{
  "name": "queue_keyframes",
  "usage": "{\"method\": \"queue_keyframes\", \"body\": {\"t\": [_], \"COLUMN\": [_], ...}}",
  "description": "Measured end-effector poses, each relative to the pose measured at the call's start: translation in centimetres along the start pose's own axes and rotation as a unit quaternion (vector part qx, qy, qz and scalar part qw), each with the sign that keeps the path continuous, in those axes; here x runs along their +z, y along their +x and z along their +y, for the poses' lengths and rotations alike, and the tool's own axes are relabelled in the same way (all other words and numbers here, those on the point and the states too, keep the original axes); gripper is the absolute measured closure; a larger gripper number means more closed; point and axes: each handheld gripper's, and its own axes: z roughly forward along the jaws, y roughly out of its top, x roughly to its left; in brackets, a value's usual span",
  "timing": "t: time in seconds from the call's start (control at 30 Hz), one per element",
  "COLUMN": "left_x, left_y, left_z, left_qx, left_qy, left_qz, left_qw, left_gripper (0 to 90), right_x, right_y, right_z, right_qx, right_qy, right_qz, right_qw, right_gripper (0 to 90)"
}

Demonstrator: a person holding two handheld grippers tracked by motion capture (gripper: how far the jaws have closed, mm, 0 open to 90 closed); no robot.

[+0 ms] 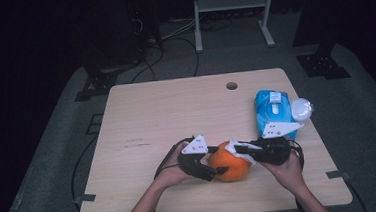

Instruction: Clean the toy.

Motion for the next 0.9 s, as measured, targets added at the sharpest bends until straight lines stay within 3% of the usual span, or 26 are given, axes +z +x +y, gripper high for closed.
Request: {"method": "queue_keyframes", "body": {"t": [0.07, 0.13, 0.23, 0.3, 0.43, 0.57, 0.73, 0.9], "left_x": [0.1, 0.4, 0.8, 1.0, 1.1, 1.1, 0.9, 0.6], "left_y": [-0.2, -0.6, -1.6, -2.0, -2.4, -2.0, -1.9, -1.0], "left_z": [0.0, 0.2, 0.6, 0.6, 0.6, 0.5, 0.4, 0.1], "left_qx": [-0.003, -0.005, 0.022, 0.038, 0.057, 0.048, 0.045, 0.011], "left_qy": [0.002, 0.001, 0.013, 0.015, 0.017, 0.010, 0.014, 0.007], "left_qz": [0.006, 0.011, 0.016, 0.012, 0.011, 0.003, 0.002, 0.004], "left_qw": [1.0000, 0.9999, 0.9995, 0.9991, 0.9982, 0.9988, 0.9989, 0.9999], "left_gripper": [35.9, 38.2, 39.0, 39.1, 39.0, 39.0, 38.8, 38.9], "right_x": [0.1, 0.6, 2.3, 2.7, 1.9, 0.8, -0.6, -1.4], "right_y": [0.9, 1.8, 3.9, 4.1, 2.2, 0.1, -0.8, -1.7], "right_z": [0.4, 0.7, 1.1, 1.4, 1.5, 0.4, -0.4, -1.2], "right_qx": [-0.020, -0.030, -0.083, -0.089, -0.062, -0.009, 0.007, 0.047], "right_qy": [0.005, 0.008, 0.043, 0.043, 0.042, 0.033, 0.029, 0.012], "right_qz": [-0.006, 0.012, -0.007, -0.023, -0.065, -0.040, -0.049, -0.036], "right_qw": [0.9998, 0.9994, 0.9956, 0.9948, 0.9950, 0.9986, 0.9983, 0.9982], "right_gripper": [82.4, 82.4, 82.4, 82.5, 82.5, 82.4, 82.5, 82.5]}}
